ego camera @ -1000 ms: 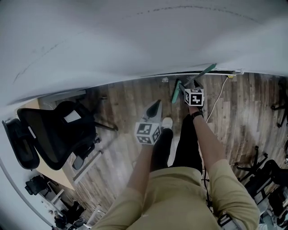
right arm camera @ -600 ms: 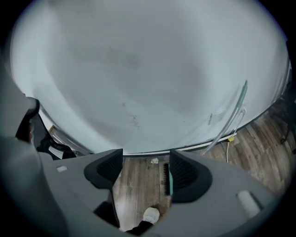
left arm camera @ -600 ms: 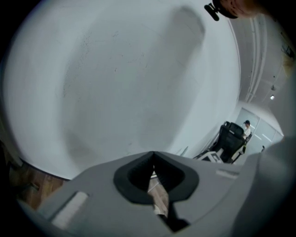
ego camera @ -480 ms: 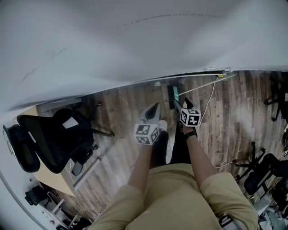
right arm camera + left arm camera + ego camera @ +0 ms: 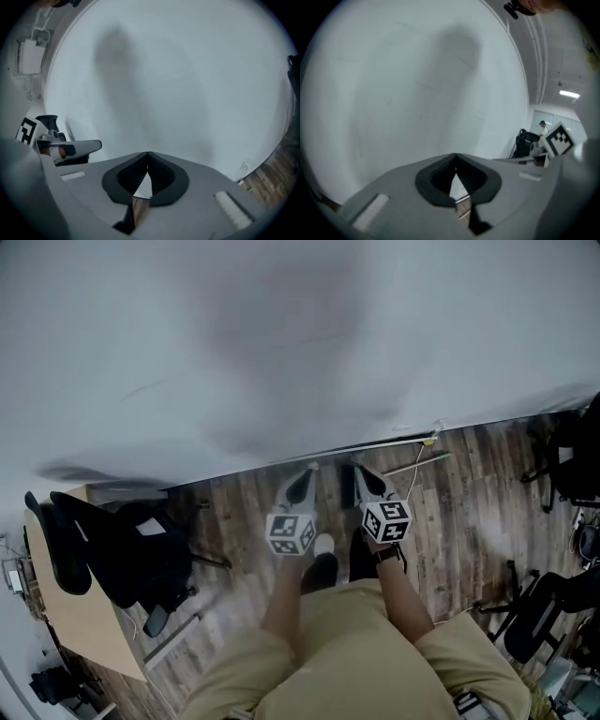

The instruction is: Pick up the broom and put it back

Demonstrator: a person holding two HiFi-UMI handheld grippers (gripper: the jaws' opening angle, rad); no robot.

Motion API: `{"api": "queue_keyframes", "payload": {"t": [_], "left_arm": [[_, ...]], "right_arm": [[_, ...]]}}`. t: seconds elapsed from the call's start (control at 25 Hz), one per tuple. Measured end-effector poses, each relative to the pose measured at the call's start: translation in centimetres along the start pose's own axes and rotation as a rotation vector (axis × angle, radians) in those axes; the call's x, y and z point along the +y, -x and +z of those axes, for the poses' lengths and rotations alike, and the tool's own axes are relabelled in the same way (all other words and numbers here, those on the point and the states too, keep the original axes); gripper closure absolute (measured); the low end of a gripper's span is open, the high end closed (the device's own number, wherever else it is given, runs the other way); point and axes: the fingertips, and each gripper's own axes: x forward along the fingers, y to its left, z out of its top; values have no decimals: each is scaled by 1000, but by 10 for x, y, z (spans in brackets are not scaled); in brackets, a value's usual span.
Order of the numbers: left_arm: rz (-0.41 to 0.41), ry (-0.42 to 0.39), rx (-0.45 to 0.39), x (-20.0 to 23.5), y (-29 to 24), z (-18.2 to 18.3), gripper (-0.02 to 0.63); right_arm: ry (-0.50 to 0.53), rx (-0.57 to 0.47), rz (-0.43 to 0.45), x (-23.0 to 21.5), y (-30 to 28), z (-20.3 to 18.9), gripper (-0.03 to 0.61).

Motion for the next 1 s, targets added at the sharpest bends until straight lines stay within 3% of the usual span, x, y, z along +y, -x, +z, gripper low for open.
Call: {"api": "queue_keyframes", "payload": {"t": [0.16,0.44,0.76,1.0], "left_arm": [[-25,-95,-77,-16,31,56,612],[-80,-185,-212,-57,70,129,612],[-181,-209,-265,-104,78,143,612],[-281,-217,-238,-163,38,133,612]], "right_arm": [[129,-103,8,35,42,61,574],[308,-224,-98,61,106,127,574],[337,-359,-161,73,157,157,574],[299,-366,-237,20,198,153,574]]}}
